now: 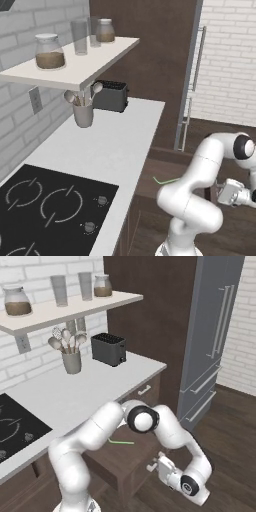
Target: Take a straw from the drawer in front and place it inside the glass cup on the dining counter.
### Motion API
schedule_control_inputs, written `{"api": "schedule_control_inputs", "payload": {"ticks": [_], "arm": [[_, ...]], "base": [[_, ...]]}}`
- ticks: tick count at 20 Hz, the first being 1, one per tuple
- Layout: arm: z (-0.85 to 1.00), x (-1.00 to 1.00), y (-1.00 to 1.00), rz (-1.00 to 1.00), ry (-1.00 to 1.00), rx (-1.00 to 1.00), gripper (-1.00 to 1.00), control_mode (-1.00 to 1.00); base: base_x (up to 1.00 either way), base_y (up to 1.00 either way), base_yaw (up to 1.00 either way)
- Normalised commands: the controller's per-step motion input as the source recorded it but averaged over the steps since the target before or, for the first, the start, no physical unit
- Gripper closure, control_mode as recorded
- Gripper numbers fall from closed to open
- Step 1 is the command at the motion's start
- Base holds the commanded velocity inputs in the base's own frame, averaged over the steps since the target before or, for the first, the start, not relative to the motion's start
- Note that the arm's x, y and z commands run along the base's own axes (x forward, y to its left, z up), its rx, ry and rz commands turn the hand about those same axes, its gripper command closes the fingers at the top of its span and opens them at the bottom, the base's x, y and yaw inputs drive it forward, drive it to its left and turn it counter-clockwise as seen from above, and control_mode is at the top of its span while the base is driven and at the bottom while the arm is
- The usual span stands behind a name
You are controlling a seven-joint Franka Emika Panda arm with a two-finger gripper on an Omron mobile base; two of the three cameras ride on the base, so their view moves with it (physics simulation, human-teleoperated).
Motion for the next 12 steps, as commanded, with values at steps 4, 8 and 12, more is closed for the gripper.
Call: {"api": "schedule_control_inputs", "payload": {"ticks": [4,8,12], "arm": [[-0.12,-0.13,-0.59,0.00,0.06,-0.23,-1.00,-1.00],[0.04,-0.14,-0.44,0.00,0.03,-0.30,-1.00,-1.00],[0.87,-0.23,-0.06,0.00,0.00,-0.32,-1.00,-1.00]], "base": [[0.00,0.00,0.00],[0.00,0.00,0.00],[0.00,0.00,0.00]]}}
